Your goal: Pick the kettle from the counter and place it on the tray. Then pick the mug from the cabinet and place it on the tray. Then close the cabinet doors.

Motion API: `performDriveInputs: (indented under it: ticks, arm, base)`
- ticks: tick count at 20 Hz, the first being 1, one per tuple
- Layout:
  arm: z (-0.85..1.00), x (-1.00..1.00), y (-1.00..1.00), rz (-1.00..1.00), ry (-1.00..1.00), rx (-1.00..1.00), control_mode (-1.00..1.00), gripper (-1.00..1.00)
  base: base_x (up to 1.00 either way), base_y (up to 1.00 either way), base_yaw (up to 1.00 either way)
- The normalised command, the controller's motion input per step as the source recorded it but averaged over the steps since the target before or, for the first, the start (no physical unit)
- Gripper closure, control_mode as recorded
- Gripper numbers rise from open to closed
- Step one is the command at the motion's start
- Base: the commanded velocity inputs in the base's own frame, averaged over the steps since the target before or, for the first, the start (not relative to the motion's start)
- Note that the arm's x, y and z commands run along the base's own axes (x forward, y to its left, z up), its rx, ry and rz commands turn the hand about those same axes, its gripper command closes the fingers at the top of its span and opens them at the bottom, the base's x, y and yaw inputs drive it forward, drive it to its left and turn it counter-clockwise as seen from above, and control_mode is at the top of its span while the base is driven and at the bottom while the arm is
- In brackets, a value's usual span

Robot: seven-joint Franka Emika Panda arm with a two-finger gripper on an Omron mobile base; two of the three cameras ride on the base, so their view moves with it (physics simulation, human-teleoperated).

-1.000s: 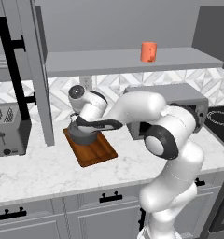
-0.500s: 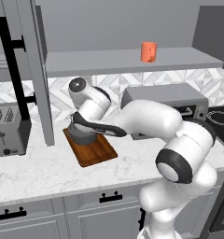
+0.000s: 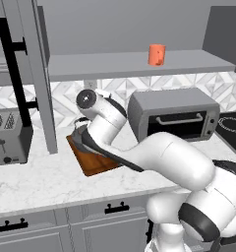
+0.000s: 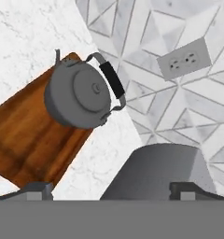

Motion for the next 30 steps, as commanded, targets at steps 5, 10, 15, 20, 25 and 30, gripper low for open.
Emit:
performDriveInputs:
  ticks: [5,10,15,20,25,30]
  arm:
    - [0.44,-0.39,-0.45,-0.38,-0.05,0.21,-1.0,-1.0]
    - [0.53,-0.18,-0.47,-0.4,0.01,0.21,-1.0,-1.0]
    - [0.51,-0.17,-0.41,-0.33,0.03,0.21,-1.0,-1.0]
    - [0.47,-0.21,-0.39,-0.33,0.0,0.16,-1.0,-1.0]
    - [0.51,-0.24,-0.34,-0.28,0.03,0.15,-1.0,-1.0]
    - [0.41,-0.37,-0.32,-0.25,0.0,0.09,-1.0,-1.0]
  base:
    - [0.0,0.0,0.0]
    - [0.0,0.0,0.0]
    - [0.0,0.0,0.0]
    - [0.0,0.0,0.0]
    - [0.0,0.0,0.0]
    - [0.0,0.0,0.0]
